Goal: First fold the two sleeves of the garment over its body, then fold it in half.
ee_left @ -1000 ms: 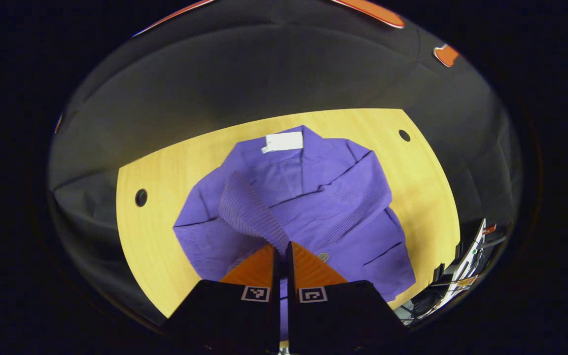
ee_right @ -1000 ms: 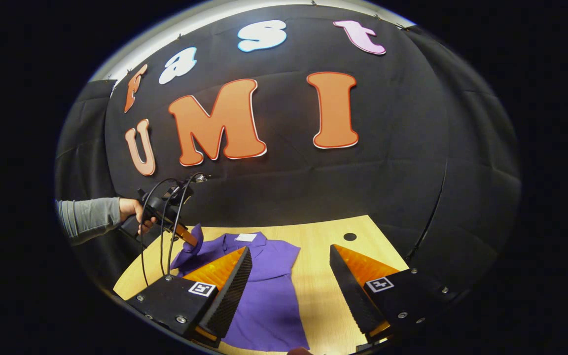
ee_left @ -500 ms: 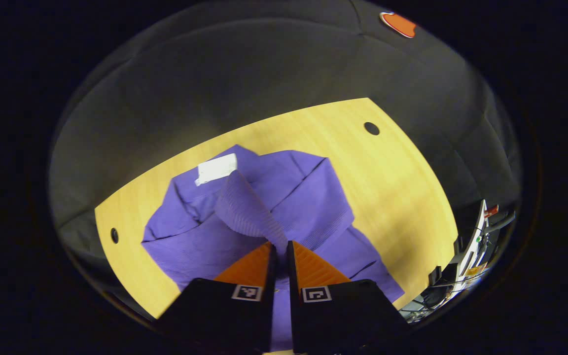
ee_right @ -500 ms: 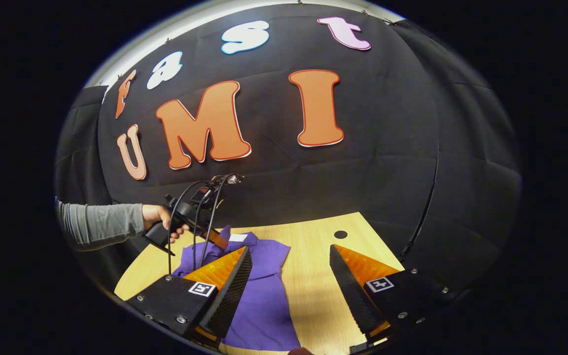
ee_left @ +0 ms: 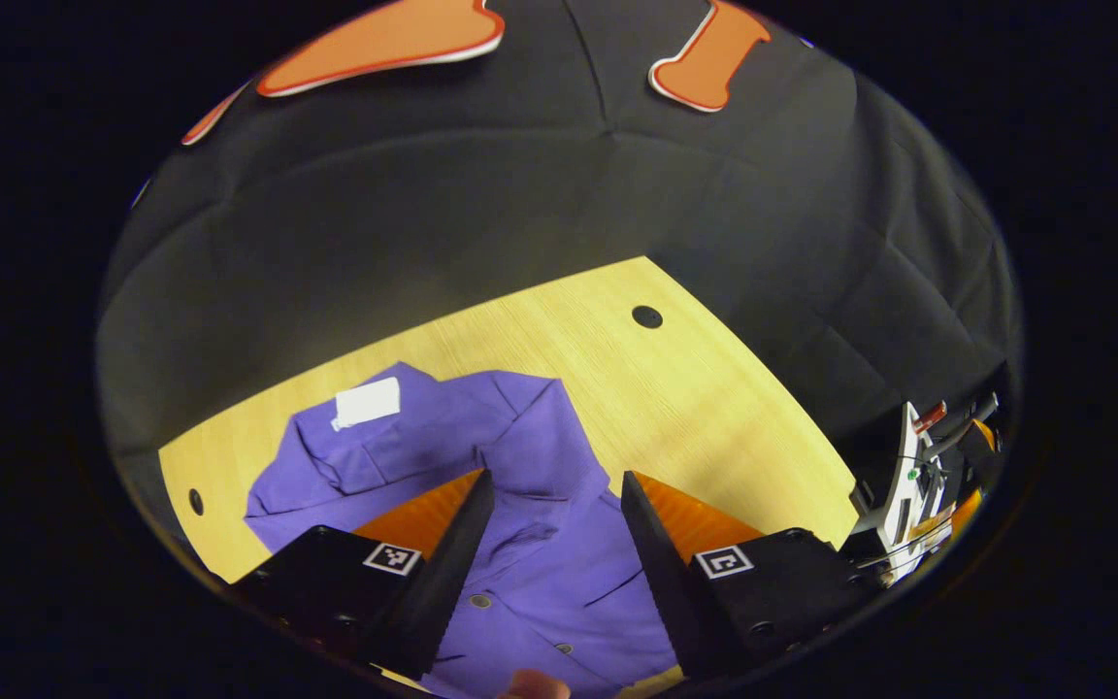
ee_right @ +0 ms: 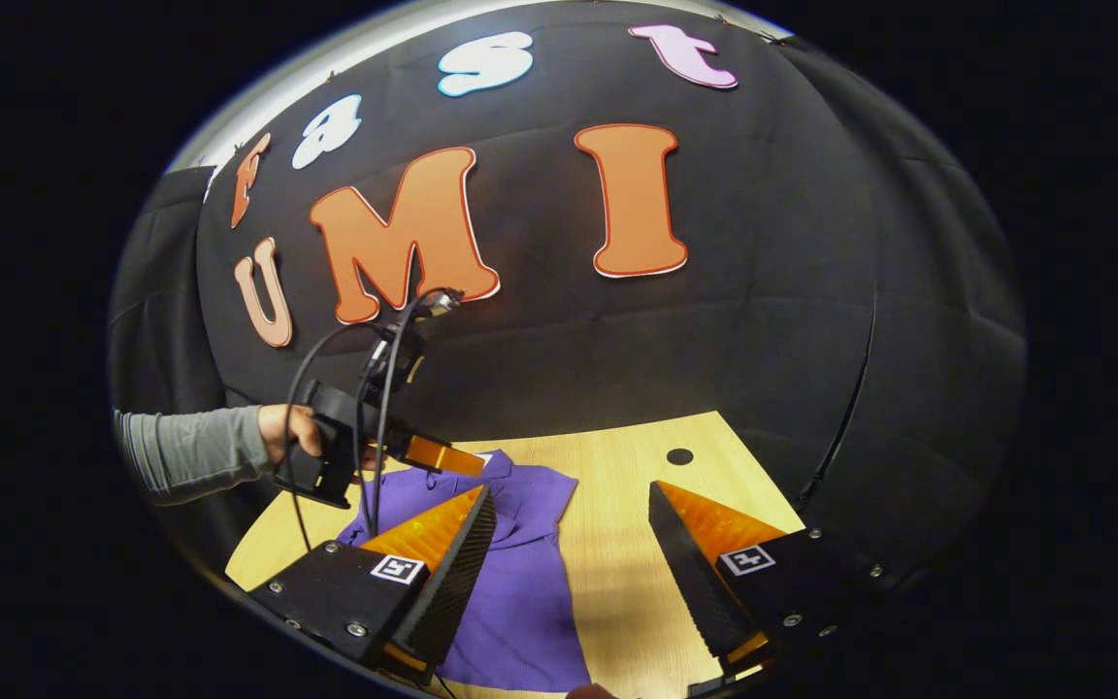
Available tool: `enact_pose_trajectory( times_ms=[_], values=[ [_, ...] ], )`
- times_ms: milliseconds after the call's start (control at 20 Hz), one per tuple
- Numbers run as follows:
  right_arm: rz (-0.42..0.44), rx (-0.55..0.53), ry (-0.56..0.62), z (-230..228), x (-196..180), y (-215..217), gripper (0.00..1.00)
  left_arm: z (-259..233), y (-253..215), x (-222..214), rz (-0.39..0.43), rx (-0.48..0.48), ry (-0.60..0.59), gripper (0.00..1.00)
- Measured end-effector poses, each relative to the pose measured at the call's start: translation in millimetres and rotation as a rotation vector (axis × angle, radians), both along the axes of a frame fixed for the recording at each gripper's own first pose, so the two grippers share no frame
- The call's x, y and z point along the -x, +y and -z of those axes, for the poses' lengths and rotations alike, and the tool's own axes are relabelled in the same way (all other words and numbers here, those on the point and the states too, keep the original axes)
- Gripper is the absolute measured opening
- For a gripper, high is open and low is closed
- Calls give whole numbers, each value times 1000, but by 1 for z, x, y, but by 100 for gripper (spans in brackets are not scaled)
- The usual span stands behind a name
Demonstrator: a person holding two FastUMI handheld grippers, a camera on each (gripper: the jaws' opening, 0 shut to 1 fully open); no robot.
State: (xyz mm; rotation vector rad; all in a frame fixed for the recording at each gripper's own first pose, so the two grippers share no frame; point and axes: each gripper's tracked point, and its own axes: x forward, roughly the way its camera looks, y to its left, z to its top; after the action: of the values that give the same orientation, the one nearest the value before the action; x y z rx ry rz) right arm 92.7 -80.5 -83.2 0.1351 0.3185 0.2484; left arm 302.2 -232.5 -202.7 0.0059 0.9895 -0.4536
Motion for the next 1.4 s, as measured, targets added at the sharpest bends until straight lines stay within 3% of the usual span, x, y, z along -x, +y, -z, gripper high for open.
enact_pose_trajectory(
  times_ms=[200,350,500,1000,1250,1400],
  values=[
    [-17,9,-32,-3,-5,21,95,-42,42,26,-100,-17,-161,99],
    [-37,24,-101,-13,-3,36,95,-67,69,53,-156,-19,-286,98],
    [-66,39,-169,-21,0,50,95,-84,104,80,-204,-87,-421,98],
    [-108,68,-241,-24,19,83,95,-153,175,174,-487,-93,-733,97],
    [-114,128,-190,4,28,86,94,-162,206,227,-562,-134,-805,96],
    [-114,170,-72,47,37,77,95,-130,228,254,-576,-216,-734,95]
  ],
)
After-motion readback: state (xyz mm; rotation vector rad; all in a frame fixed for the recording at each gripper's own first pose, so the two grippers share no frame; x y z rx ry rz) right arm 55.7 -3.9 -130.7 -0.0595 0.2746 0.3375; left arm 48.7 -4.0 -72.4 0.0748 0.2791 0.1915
